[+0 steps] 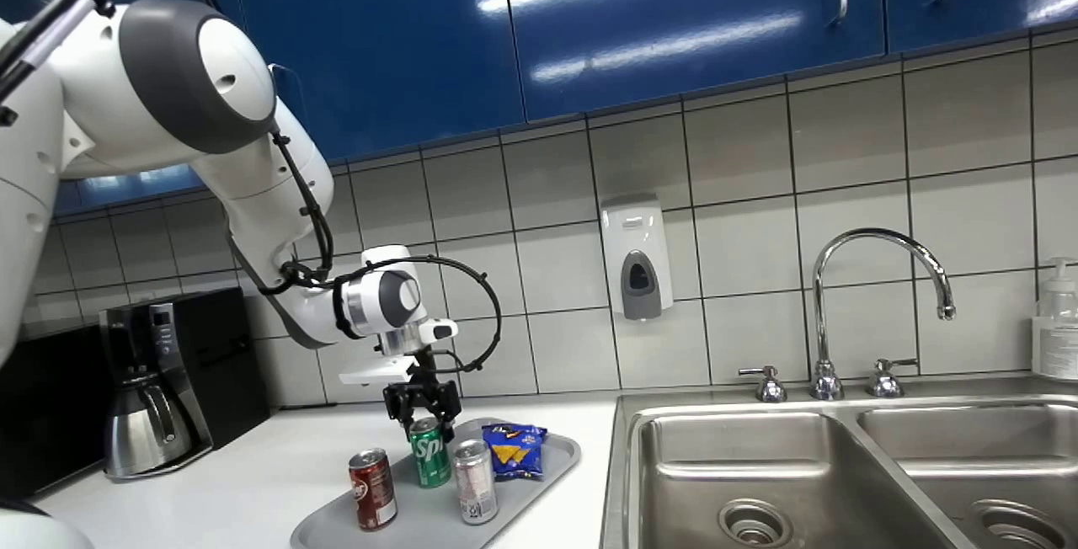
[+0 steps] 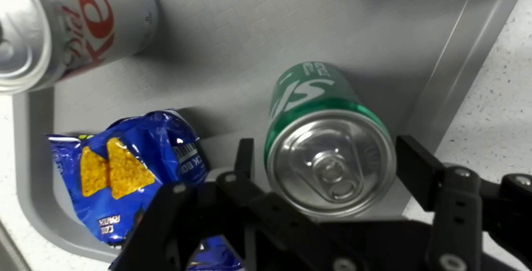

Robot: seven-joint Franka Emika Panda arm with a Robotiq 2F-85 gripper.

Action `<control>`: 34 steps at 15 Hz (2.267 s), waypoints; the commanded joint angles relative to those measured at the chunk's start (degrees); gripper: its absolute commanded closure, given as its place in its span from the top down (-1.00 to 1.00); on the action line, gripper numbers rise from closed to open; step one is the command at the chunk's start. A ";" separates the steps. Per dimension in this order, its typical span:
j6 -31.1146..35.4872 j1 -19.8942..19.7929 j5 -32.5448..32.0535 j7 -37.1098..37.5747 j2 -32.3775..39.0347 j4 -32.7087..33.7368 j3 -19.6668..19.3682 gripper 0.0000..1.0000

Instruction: Move the cans to the tray

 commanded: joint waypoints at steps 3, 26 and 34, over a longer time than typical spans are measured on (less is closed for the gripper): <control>-1.23 -0.53 -1.10 -1.60 -4.05 -0.79 0.33 1.00; -1.95 -1.26 -9.49 14.66 -35.11 -27.42 6.32 1.00; -2.97 -2.54 -7.50 16.81 -38.74 -30.49 10.21 1.00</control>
